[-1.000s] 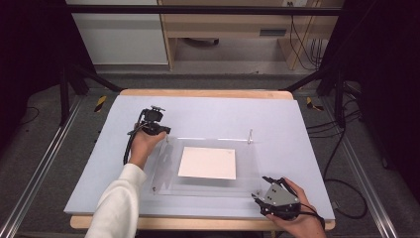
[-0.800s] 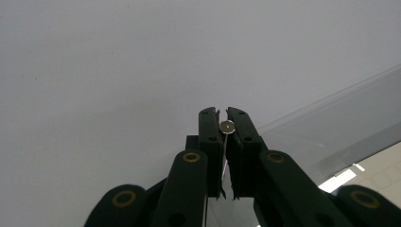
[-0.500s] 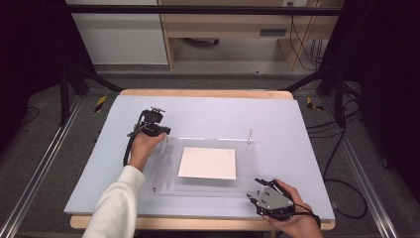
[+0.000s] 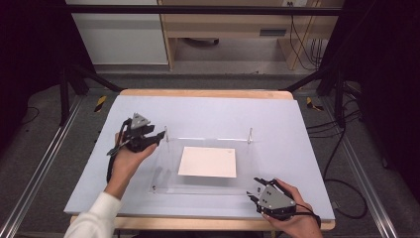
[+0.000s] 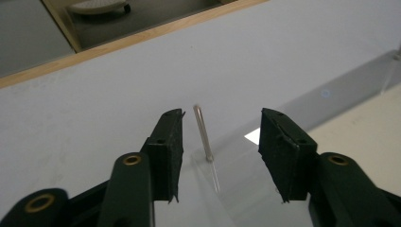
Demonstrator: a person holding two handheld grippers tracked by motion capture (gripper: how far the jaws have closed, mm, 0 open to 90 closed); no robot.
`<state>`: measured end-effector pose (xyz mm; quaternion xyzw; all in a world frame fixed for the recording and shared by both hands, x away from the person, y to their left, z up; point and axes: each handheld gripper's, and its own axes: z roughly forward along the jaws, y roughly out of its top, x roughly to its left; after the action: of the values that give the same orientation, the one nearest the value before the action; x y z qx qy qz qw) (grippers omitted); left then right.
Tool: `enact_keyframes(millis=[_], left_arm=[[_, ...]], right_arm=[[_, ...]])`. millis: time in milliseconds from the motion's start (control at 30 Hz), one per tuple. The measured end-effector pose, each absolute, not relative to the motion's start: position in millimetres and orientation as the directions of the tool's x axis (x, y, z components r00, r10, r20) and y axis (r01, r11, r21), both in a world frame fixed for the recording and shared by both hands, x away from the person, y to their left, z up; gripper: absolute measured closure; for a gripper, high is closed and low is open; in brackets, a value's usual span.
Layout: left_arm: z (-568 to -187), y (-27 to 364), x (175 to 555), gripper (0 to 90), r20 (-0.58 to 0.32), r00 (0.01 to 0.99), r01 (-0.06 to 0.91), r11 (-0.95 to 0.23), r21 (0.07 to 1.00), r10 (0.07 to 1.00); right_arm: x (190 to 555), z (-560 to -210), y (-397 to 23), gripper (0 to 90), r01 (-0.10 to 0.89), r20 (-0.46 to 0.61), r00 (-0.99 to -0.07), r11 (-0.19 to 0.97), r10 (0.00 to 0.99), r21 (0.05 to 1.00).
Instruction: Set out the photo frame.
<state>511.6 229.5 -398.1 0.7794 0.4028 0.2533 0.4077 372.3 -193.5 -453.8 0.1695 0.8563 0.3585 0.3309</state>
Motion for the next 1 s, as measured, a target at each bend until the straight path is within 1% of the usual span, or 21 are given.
enact_keyframes(millis=[167,200,300,333,533,767,1000], left_arm=[[-393.3,242.7,469.6,42.3,0.102,0.602,0.356,-0.38,0.854,0.792],[-389.2,243.1,463.1,41.2,0.123,0.619,0.337,-0.404,0.851,0.776],[-374.9,239.6,445.7,38.1,0.172,0.659,0.277,-0.449,0.85,0.732],[-369.1,237.5,440.5,36.8,0.198,0.676,0.241,-0.467,0.851,0.71],[-353.7,220.2,414.3,27.2,0.291,0.722,0.143,-0.548,0.824,0.627],[-345.5,204.2,394.4,26.8,0.357,0.76,0.066,-0.61,0.79,0.543],[-340.9,194.7,387.0,28.2,0.403,0.77,0.02,-0.65,0.76,0.495]], right_arm=[[372.3,-447.4,-193.4,51.8,0.054,-0.444,-0.713,0.674,0.543,0.737],[372.5,-445.9,-193.3,52.3,0.057,-0.444,-0.71,0.674,0.546,0.737],[372.5,-442.0,-193.0,53.6,0.058,-0.443,-0.706,0.669,0.552,0.741],[372.7,-440.9,-193.2,53.7,0.061,-0.439,-0.706,0.664,0.557,0.745],[376.1,-430.9,-193.1,55.0,0.081,-0.419,-0.707,0.655,0.569,0.752],[382.5,-417.0,-193.8,56.9,0.102,-0.392,-0.708,0.634,0.587,0.766],[388.3,-407.1,-194.1,57.2,0.123,-0.373,-0.721,0.637,0.584,0.761]])
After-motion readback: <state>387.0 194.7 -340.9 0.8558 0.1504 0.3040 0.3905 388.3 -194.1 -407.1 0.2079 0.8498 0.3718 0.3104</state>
